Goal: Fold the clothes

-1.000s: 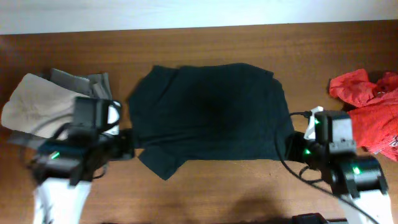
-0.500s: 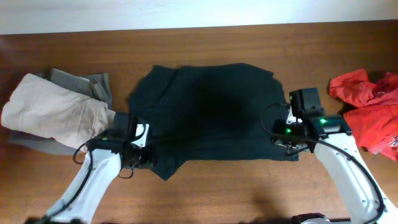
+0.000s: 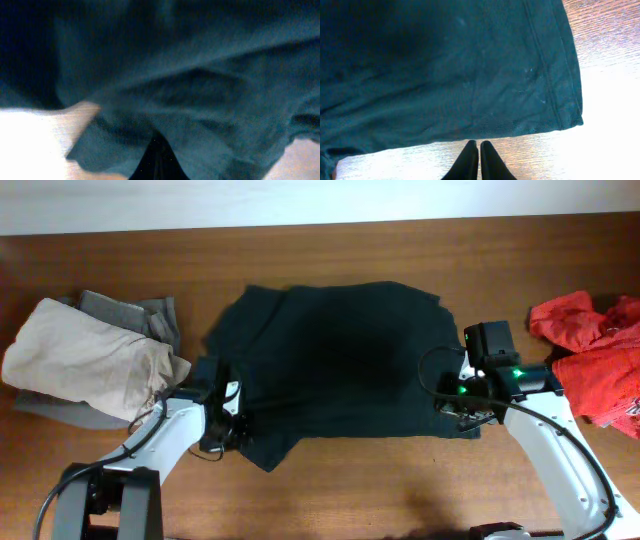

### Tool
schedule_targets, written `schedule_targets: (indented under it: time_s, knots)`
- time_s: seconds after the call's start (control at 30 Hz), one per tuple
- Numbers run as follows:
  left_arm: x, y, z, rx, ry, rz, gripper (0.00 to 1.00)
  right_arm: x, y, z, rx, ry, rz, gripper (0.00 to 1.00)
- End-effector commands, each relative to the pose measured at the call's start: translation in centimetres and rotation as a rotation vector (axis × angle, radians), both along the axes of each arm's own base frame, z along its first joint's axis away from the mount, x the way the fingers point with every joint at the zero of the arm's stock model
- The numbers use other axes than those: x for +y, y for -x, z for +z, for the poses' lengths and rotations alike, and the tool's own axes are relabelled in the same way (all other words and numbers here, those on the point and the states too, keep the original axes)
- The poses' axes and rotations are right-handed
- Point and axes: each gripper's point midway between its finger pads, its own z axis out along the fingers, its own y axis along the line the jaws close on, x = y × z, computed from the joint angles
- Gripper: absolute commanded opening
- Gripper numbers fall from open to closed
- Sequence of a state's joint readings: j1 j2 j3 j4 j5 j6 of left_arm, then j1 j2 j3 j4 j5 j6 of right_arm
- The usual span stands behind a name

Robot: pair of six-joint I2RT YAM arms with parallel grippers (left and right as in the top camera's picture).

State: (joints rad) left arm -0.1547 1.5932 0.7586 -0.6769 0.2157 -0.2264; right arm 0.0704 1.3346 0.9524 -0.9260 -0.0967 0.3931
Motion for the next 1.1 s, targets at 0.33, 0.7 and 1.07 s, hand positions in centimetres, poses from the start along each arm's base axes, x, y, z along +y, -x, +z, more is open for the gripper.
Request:
schedule_targets:
  time_s: [0.33, 0.7, 1.07]
  knots:
    - [-1.6, 9.8, 0.5, 0.496, 0.079, 0.245, 0.01, 0.0, 0.2, -0.2, 0.007, -0.008, -0.006, 0.08]
    - [0.4, 4.0, 2.9, 0.076, 0.002, 0.135, 0.01, -0.1, 0.1, -0.1, 0.004, -0.001, 0.007, 0.09]
    - [3.5, -1.1, 2.8, -0.142, -0.159, 0.257, 0.01, -0.1, 0.1, -0.1, 0.003, -0.002, 0.007, 0.09]
